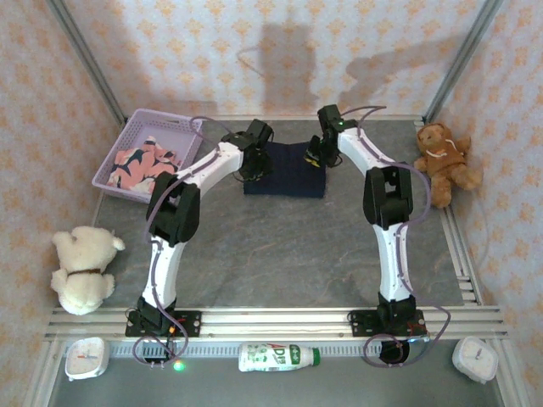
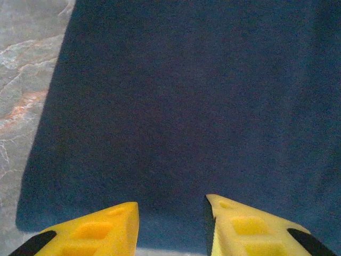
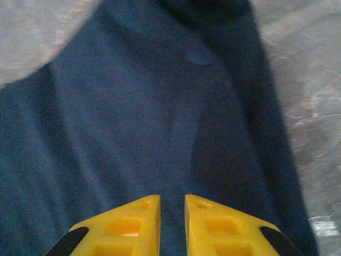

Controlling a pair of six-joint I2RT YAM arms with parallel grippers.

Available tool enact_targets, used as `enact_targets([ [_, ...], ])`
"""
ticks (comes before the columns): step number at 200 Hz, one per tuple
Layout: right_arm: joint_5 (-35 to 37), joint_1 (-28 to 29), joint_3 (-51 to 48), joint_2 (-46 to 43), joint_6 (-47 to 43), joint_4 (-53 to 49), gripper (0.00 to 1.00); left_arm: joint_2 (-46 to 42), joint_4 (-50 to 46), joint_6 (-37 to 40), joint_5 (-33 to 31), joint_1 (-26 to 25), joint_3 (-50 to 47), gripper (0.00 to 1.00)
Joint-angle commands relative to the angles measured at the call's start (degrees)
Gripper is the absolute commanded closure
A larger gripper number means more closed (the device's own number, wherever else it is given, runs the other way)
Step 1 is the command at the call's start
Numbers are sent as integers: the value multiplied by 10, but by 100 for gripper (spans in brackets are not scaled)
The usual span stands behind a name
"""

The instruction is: Fold and stack the mixed laundry pile

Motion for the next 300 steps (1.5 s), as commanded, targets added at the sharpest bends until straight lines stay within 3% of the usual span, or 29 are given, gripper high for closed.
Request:
enact_targets([
  [1, 43, -3, -59, -6, 10, 4, 81, 38, -11, 9, -23, 14, -8, 64],
  [38, 13, 9, -286, -123, 47, 82, 82, 56, -20, 31, -9, 13, 7, 64],
  [72, -17, 48, -443, -254, 79, 119, 81, 134, -90, 87, 19, -1, 146, 63],
  [88, -22, 63, -453, -294, 77, 106, 80, 177, -129, 117, 27, -9, 241, 58],
  [104, -12, 66, -433, -323, 67, 96, 77, 211, -161, 133, 28, -10, 331, 44],
  [122, 14, 66, -380, -322, 35, 69, 66, 225, -188, 151, 32, -6, 409, 33],
  [138, 24, 71, -323, -283, 8, 34, 57, 201, -192, 151, 35, 5, 424, 27],
  [141, 26, 73, -309, -274, 3, 28, 55, 192, -191, 150, 34, 7, 421, 24],
  [147, 30, 79, -285, -254, -5, 18, 52, 175, -191, 149, 29, 13, 414, 5],
  [154, 42, 91, -258, -230, -16, 7, 49, 151, -188, 150, 22, 20, 397, 0],
  [191, 180, 132, -79, -88, -43, -106, 33, -1, -130, 147, 4, 74, 234, 0],
  [216, 223, 132, -45, -42, -24, -119, 23, -83, -113, 143, -14, 101, 135, 0],
  [257, 294, 125, -17, 21, -30, -155, 23, -198, -79, 116, -55, 105, -34, 0],
  [300, 330, 34, -23, 38, -21, -180, 24, -268, -61, 68, -66, 104, -164, 0],
])
